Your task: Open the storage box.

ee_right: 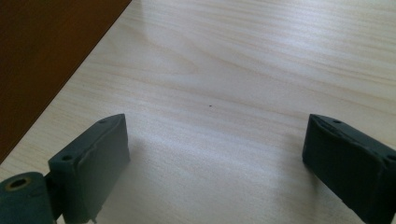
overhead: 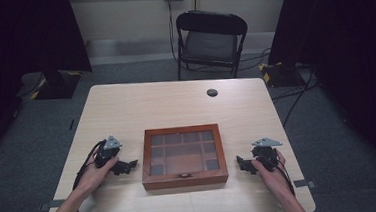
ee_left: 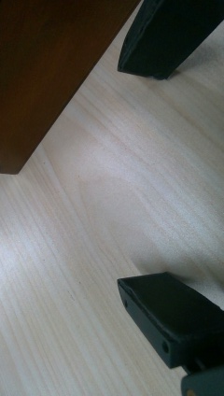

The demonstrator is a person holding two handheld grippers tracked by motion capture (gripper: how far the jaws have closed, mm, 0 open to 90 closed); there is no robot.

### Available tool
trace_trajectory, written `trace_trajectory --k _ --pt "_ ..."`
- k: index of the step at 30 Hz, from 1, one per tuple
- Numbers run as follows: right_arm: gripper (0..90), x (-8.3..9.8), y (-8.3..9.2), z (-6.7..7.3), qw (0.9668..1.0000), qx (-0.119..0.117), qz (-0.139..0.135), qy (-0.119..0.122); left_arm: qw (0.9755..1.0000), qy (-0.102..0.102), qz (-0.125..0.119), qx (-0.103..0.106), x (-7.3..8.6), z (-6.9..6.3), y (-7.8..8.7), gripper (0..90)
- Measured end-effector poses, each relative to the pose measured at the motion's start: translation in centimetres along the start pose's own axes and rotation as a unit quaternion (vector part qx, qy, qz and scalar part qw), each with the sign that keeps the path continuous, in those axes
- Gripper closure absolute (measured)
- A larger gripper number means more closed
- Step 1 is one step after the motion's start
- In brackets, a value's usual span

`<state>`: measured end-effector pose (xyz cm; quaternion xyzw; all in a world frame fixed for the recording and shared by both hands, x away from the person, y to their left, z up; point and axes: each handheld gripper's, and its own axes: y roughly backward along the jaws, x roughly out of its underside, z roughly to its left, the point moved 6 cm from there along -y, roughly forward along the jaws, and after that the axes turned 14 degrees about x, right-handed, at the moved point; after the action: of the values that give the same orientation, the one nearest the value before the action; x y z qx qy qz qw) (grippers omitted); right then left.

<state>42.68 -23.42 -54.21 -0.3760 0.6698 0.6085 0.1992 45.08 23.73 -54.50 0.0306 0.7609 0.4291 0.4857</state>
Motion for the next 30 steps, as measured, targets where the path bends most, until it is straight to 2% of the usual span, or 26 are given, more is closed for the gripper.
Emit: trace_trajectory --k 8,10,12,13,17,24,26,30 --pt "6.6 -0.1 0.0 0.0 1.0000 -0.001 0.003 0.005 1.0000 0.000 0.000 0.000 0.0 0.0 0.0 0.0" --pt "10.1 -0.2 0.1 0.0 0.9999 -0.004 0.012 0.011 1.0000 0.000 0.000 0.000 0.0 0.0 0.0 0.0" --pt "19.6 -0.4 0.3 0.1 0.9998 -0.006 0.007 0.016 1.0000 0.000 0.000 0.000 0.0 0.0 0.0 0.0" --pt "18.8 -0.6 0.4 0.1 0.9998 0.000 0.007 0.017 1.0000 0.000 0.000 0.000 0.0 0.0 0.0 0.0" --pt "17.8 -1.3 1.2 0.3 0.9998 -0.011 -0.002 0.018 1.0000 0.000 0.000 0.000 0.0 0.0 0.0 0.0" --pt "19.2 -2.3 2.7 1.0 0.9986 -0.039 -0.021 0.028 1.0000 0.001 0.000 0.000 0.0 0.0 0.0 0.0" --pt "20.3 -2.6 3.2 1.5 0.9972 -0.051 -0.033 0.042 1.0000 0.001 0.000 0.000 0.0 0.0 0.0 0.0" --pt "20.7 -3.2 4.0 2.4 0.9934 -0.097 -0.047 0.038 1.0000 0.000 0.000 0.000 0.0 0.0 0.0 0.0"
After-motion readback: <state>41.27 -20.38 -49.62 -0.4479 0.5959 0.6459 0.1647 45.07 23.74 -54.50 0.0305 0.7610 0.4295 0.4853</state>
